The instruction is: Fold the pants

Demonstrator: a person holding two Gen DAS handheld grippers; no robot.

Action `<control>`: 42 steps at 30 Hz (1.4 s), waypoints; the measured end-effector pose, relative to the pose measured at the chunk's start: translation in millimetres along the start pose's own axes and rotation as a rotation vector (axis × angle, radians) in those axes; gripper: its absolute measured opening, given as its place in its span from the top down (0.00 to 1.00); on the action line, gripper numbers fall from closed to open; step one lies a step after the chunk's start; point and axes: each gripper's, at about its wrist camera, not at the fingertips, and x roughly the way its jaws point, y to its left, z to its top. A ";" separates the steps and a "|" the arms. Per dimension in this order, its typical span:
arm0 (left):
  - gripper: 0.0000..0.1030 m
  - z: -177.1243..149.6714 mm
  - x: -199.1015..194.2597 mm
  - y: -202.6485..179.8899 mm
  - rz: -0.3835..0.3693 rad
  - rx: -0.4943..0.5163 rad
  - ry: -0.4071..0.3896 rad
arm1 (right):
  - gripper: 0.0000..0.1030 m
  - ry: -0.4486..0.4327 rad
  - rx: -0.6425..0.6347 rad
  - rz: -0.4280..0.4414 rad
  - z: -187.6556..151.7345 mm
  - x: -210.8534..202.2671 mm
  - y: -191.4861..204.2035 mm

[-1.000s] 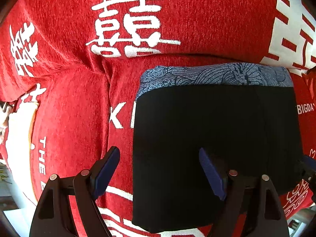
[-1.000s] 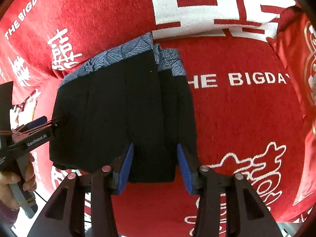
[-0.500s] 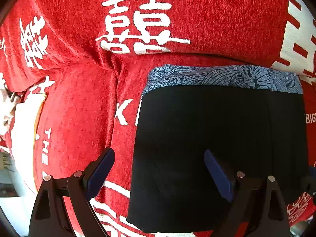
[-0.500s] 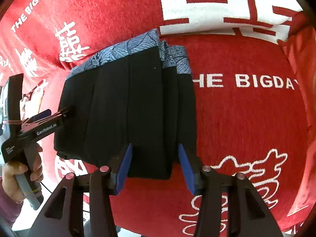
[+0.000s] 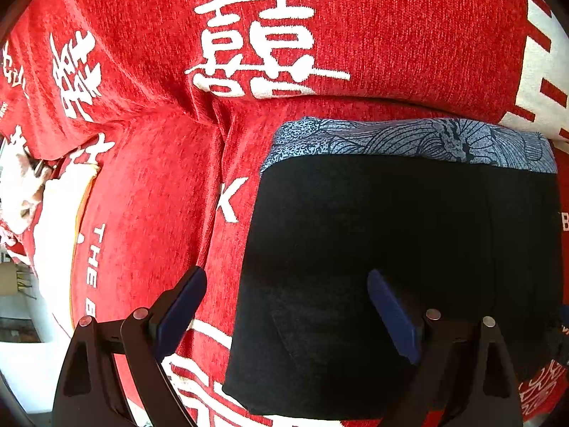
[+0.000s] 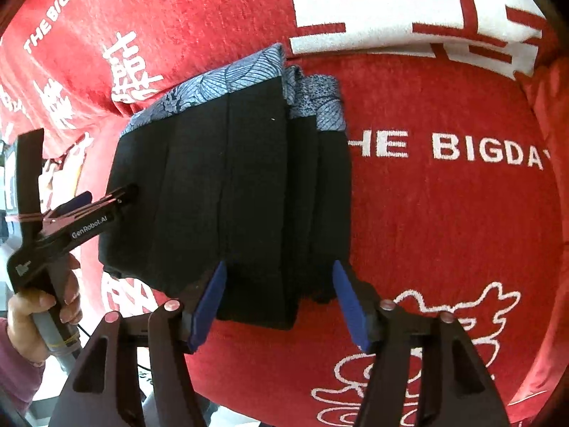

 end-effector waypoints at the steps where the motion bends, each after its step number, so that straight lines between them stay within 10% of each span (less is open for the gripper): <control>1: 0.10 -0.1 -0.6 -0.8 0.006 0.003 -0.001 | 0.36 0.000 0.001 0.002 0.1 0.0 -0.8; 42: 0.03 4.6 7.2 7.5 -0.058 0.022 0.021 | 0.35 -0.050 0.176 0.215 8.4 -11.9 -43.5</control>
